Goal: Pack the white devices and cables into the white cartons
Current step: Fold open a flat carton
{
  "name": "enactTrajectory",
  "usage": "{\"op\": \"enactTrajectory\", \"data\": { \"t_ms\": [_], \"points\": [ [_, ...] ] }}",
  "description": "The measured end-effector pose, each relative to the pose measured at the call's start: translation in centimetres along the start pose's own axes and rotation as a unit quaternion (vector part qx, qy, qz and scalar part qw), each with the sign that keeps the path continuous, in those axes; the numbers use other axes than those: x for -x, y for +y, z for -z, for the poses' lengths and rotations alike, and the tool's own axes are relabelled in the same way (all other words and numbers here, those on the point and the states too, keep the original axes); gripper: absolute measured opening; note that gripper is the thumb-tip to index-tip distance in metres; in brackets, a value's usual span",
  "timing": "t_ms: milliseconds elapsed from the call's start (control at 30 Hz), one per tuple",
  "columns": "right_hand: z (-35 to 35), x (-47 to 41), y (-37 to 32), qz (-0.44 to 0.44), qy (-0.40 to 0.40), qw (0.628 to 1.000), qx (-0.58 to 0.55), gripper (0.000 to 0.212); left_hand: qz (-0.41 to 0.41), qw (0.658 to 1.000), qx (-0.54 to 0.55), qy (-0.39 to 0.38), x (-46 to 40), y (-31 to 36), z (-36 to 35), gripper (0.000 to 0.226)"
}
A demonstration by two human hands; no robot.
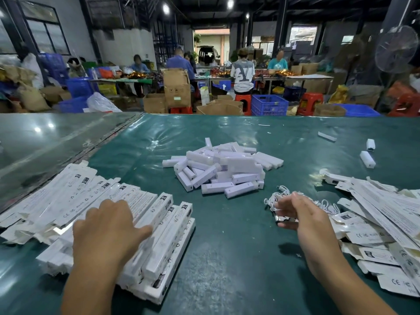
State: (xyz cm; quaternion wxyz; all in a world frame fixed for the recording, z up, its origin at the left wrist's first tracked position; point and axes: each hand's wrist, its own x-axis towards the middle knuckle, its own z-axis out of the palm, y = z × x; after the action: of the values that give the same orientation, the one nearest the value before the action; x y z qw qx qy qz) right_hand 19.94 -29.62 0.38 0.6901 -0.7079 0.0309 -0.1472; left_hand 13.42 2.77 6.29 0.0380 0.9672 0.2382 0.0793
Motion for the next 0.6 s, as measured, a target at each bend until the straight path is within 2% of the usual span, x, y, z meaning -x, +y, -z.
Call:
{"op": "enactTrajectory", "data": {
  "t_ms": [100,133,233,333,400,500,533,600],
  "points": [
    [-0.1,0.0,0.1,0.005,-0.007,1.0,0.003,0.038,-0.012,0.999,0.033,0.003,-0.5,0.4,-0.9,0.075],
    [-0.1,0.0,0.1,0.004,-0.009,1.0,0.005,0.038,-0.017,0.999,0.049,-0.009,-0.6,0.6,-1.1,0.077],
    [0.0,0.0,0.1,0.001,-0.016,1.0,0.024,0.038,-0.028,0.997,0.063,-0.047,-1.0,0.7,-1.9,0.062],
    [0.2,0.1,0.0,0.014,-0.027,0.997,0.065,0.038,-0.027,0.995,0.073,-0.062,-1.3,0.4,-2.4,0.071],
    [0.8,-0.1,-0.2,0.046,-0.035,0.986,0.154,0.029,-0.039,0.996,0.077,-0.031,-1.3,1.0,-2.5,0.077],
    [2.4,-1.2,-0.4,0.116,0.001,0.93,0.349,0.005,-0.129,0.983,0.11,0.074,-0.2,4.7,-3.2,0.072],
    [3.1,-1.7,-0.4,0.126,0.019,0.894,0.43,0.009,-0.171,0.97,0.143,0.099,0.7,6.4,-3.6,0.066],
    [5.0,-2.8,-0.6,0.092,0.031,0.808,0.58,0.033,-0.254,0.942,0.195,0.106,2.9,9.5,-4.9,0.056]
  ]
}}
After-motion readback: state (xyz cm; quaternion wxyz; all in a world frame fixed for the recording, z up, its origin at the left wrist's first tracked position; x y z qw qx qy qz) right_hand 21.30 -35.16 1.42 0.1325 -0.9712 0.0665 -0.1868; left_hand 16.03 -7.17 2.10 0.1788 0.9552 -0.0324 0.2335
